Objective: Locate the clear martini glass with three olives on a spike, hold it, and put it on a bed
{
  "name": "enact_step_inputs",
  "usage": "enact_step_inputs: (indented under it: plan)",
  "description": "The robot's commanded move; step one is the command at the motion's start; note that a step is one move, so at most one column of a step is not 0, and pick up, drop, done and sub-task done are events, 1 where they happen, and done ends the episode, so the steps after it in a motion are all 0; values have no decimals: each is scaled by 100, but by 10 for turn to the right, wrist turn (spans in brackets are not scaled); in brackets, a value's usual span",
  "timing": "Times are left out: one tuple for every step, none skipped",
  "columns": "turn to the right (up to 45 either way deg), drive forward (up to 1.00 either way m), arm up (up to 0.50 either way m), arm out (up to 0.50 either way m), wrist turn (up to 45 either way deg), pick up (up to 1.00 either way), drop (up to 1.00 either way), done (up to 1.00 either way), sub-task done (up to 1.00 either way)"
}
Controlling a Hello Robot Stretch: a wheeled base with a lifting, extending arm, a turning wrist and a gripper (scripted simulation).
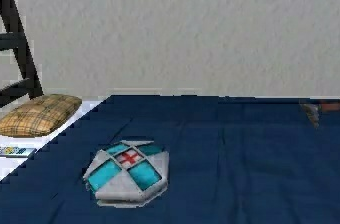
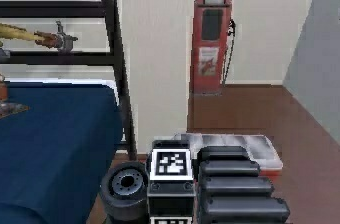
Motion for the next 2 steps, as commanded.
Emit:
enact_step_inputs:
  plan:
    - [-450,0,0,0,0,0,0,0,0]
    - [-240,0,0,0,0,0,0,0,0]
